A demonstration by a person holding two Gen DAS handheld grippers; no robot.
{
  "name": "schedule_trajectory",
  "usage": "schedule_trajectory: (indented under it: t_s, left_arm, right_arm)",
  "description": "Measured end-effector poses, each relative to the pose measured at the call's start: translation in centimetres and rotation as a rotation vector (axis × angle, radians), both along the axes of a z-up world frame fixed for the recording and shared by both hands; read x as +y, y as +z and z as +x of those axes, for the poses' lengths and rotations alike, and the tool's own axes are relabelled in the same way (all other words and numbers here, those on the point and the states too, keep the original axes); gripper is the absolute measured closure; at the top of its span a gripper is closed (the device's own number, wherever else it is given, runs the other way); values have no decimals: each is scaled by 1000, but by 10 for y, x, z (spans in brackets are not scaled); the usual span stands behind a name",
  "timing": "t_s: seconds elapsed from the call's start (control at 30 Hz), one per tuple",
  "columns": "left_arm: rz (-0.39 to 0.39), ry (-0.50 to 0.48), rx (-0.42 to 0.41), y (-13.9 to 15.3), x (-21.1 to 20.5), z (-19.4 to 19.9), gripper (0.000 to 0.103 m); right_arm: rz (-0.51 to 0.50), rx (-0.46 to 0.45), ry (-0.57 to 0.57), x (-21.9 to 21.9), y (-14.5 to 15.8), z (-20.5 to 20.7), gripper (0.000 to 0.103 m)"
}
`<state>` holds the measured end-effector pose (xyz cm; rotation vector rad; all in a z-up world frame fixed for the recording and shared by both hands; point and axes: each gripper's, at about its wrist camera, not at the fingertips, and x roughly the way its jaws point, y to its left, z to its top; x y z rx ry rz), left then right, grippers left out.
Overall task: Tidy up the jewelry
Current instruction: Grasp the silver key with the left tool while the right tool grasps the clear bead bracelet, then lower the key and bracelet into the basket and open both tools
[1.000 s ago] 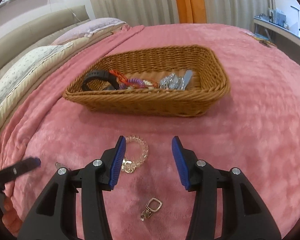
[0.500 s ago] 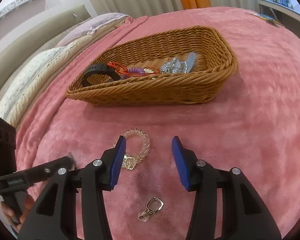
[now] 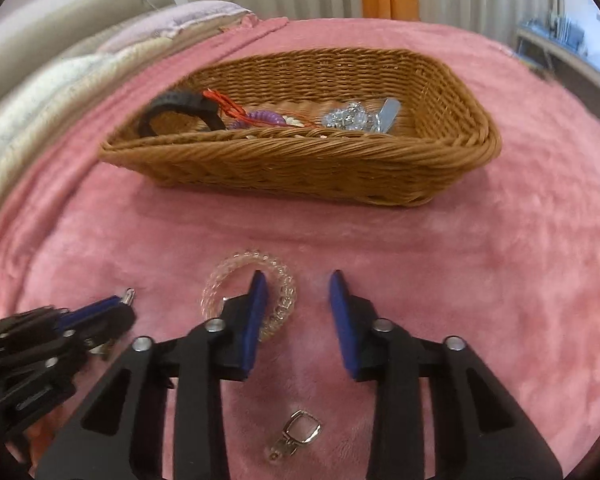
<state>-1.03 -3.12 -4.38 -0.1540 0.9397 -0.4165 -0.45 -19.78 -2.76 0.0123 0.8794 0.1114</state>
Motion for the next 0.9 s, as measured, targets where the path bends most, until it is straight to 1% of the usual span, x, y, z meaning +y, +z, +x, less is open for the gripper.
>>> schedule_trajectory:
  t_s: [0.07, 0.13, 0.17, 0.23, 0.37, 0.47, 0.6, 0.73, 0.9]
  left_arm:
    - [6, -5, -15, -1, 0, -2, 92]
    - [7, -11, -28, -1, 1, -6, 93]
    - [4, -13, -31, -2, 2, -7, 93]
    - [-13, -20, -40, -1, 4, -7, 92]
    - [-30, -33, -62, 0, 4, -14, 93]
    - [-42, -44, -91, 3, 4, -18, 93]
    - [-64, -47, -121, 8, 7, -23, 93]
    - [-83, -52, -151, 11, 10, -28, 93]
    - [-120, -48, -201, 19, 15, -34, 93]
  right_arm:
    - [-14, -8, 19, 4, 0, -2, 92]
    - [-12, -16, 31, 5, 2, -5, 94]
    - [-1, -17, 35, 4, 1, -7, 94]
    - [60, -25, 49, -3, 5, -10, 95]
    - [130, -57, 61, -10, 13, -13, 95]
    - [148, -71, 65, -10, 18, -13, 95]
    - [187, -115, 79, -14, 25, -22, 95]
    - [196, -121, 75, -14, 27, -22, 95]
    - [245, -164, 83, -20, 35, -27, 95]
